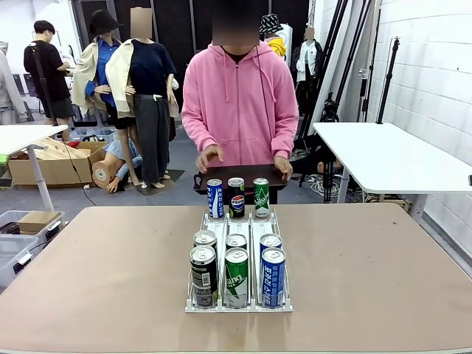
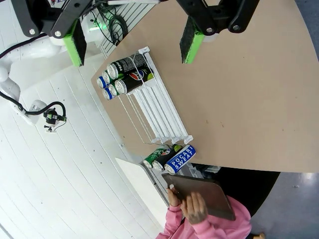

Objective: Retrieve and hand over the desired beverage to the person.
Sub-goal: Pick up a can of the same type that the person held from the Automatic Can Dispenser.

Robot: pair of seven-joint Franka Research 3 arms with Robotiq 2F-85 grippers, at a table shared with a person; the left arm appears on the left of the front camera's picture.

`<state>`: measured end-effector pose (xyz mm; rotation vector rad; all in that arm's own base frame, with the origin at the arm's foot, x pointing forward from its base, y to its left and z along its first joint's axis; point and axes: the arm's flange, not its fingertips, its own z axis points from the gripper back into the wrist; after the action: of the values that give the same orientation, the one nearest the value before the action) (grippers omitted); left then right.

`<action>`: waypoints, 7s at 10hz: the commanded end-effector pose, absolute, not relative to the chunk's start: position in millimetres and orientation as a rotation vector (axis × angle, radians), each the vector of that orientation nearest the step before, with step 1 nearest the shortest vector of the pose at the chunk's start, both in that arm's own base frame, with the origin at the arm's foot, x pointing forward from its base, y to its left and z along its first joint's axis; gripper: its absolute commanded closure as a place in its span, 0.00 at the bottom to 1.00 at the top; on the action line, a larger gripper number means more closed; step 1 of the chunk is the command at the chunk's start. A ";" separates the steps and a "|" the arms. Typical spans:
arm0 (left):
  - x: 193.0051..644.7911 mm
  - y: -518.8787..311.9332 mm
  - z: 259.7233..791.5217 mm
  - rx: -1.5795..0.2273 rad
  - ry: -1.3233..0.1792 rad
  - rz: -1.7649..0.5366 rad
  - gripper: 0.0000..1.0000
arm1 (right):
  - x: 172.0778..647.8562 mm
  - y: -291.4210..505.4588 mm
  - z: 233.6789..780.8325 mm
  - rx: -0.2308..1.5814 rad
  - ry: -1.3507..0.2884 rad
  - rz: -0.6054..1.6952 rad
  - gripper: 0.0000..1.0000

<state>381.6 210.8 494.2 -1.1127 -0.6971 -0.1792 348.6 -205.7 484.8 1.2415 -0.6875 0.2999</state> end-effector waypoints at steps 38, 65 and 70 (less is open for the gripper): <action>380.5 211.1 494.9 -1.125 -0.705 -0.175 0.00 | 348.3 -204.2 482.9 1.260 -0.701 0.303 0.00; 380.5 211.1 494.9 -1.125 -0.705 -0.175 0.00 | 348.3 -204.2 482.9 1.260 -0.701 0.303 0.00; 380.5 211.1 494.9 -1.125 -0.705 -0.175 0.00 | 348.3 -204.2 482.9 1.260 -0.701 0.303 0.00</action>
<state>381.5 210.9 494.1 -1.1126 -0.6970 -0.1790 348.6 -205.6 484.8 1.2416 -0.6872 0.2999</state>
